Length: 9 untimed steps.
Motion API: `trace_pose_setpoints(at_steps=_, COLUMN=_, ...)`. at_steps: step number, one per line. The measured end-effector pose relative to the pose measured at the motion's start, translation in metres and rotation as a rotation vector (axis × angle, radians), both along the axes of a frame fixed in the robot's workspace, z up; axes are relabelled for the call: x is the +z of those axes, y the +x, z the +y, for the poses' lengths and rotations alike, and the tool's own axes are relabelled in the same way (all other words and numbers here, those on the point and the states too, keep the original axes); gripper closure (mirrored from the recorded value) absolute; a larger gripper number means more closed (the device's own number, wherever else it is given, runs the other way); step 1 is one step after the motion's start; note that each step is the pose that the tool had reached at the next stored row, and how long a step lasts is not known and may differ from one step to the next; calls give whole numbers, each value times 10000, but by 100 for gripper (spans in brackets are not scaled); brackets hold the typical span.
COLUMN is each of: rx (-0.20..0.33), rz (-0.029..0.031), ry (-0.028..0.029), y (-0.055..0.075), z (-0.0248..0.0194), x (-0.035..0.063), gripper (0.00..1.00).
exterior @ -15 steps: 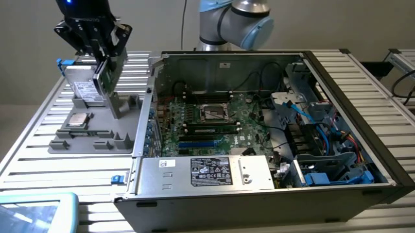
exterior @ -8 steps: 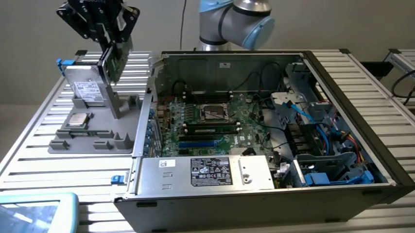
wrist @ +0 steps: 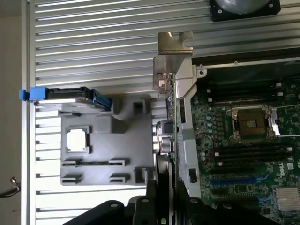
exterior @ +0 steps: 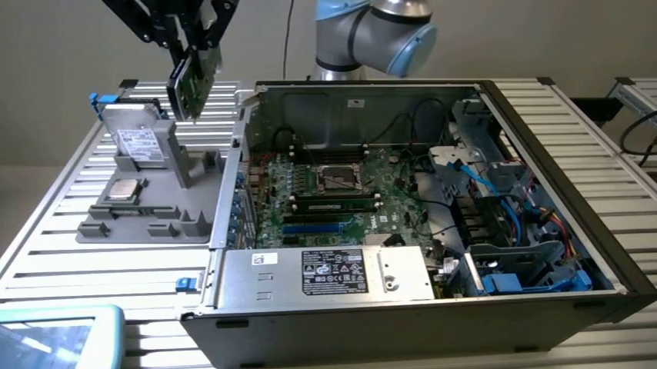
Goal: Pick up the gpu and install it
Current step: 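Pick up the gpu and move the gpu toward the slot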
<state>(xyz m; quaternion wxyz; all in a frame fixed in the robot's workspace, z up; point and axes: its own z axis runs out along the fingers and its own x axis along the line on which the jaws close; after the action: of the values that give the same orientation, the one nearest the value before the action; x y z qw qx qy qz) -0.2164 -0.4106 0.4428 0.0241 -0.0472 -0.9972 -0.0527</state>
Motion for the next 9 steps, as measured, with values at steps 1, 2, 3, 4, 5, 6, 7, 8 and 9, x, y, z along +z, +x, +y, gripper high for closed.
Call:
trace_pose_setpoints(at_steps=1, rx=0, rz=12, ry=1, y=34, z=-15, x=6, gripper=73)
trace_pose_setpoints(at_steps=2, rx=1, rz=25, ry=1, y=65, z=-29, x=12, gripper=73)
trace_pose_setpoints(at_steps=3, rx=1, rz=38, ry=2, y=96, z=-42, x=18, gripper=73)
trace_pose_setpoints(at_steps=4, rx=1, rz=51, ry=4, y=125, z=-54, x=23, gripper=73)
trace_pose_setpoints(at_steps=5, rx=0, rz=64, ry=8, y=155, z=-65, x=25, gripper=73)
trace_pose_setpoints(at_steps=6, rx=1, rz=78, ry=10, y=185, z=-75, x=28, gripper=73)
trace_pose_setpoints(at_steps=7, rx=1, rz=91, ry=13, y=217, z=-85, x=29, gripper=73)
trace_pose_setpoints(at_steps=8, rx=0, rz=97, ry=14, y=255, z=-92, x=29, gripper=73)
trace_pose_setpoints(at_steps=9, rx=0, rz=103, ry=17, y=295, z=-99, x=29, gripper=73)
